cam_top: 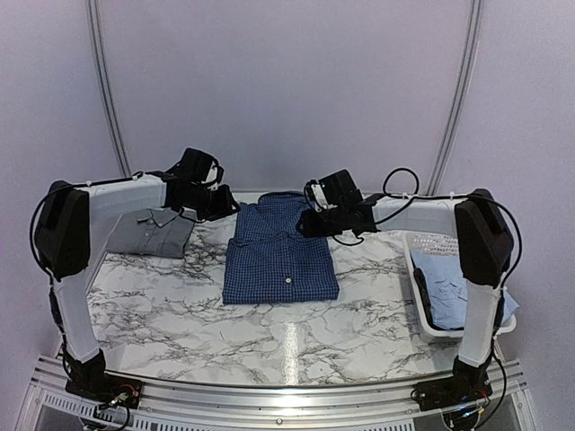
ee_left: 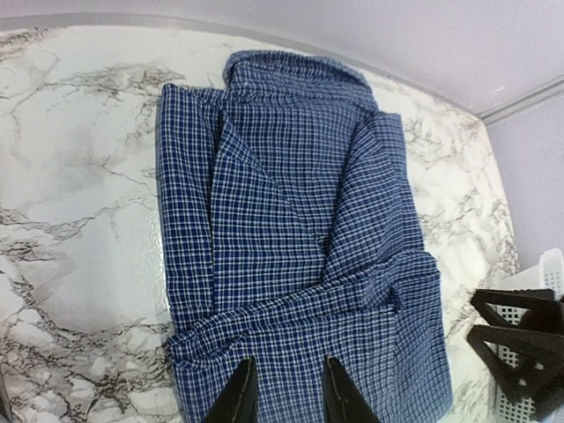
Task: Fold and stack the long sleeve shirts
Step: Smooth out the 2/3-rectangle-folded shirt at the center of the board.
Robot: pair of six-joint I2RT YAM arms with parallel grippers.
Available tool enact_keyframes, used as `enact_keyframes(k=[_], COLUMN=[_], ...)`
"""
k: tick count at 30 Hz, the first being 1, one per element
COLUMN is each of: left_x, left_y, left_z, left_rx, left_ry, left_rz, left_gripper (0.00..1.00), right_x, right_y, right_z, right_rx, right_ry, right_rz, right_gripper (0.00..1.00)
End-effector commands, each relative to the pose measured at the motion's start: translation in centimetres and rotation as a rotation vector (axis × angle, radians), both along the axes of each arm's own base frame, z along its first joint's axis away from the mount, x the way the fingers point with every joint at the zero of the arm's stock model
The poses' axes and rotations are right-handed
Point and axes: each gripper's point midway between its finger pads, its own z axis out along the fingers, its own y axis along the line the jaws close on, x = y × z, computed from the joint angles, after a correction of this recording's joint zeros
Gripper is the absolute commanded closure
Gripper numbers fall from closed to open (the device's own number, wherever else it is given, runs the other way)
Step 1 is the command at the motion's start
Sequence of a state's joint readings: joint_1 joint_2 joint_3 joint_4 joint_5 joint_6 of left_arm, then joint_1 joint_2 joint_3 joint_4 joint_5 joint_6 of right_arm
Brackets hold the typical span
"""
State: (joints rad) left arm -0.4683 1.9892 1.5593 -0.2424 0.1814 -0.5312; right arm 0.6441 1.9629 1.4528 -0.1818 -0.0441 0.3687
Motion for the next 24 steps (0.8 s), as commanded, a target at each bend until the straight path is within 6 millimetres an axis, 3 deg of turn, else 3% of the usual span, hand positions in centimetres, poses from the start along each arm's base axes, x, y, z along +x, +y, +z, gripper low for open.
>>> enact_keyframes(k=[1, 11, 16, 21, 24], left_x=[-3.0, -9.1, -10.1, -9.6, -9.0], left_y=[2.1, 4.5, 4.4, 1.9, 1.5], left_z=[0.8, -1.9, -2.3, -2.0, -2.5], left_rx=[0.019, -0.01, -0.031, -0.043, -0.024], left_ry=[0.02, 0.084, 0.096, 0.086, 0.086], left_rz=[0.022, 0.044, 0.04, -0.007, 0.01], left_gripper=[0.72, 0.72, 0.73, 0.73, 0.74], right_x=[0.9, 1.1, 1.6, 1.2, 0.6], right_y=[-0.8, 2.8, 3.1, 3.1, 3.0], right_z=[-2.2, -2.4, -3.7, -2.9, -2.8], right_rx=[-0.095, -0.103, -0.119, -0.05, 0.037], right_ry=[0.02, 0.007, 0.029, 0.049, 0.085], right_rz=[-0.034, 0.007, -0.018, -0.003, 0.023], right_gripper=[0.58, 0.56, 0.75, 0.88, 0.95])
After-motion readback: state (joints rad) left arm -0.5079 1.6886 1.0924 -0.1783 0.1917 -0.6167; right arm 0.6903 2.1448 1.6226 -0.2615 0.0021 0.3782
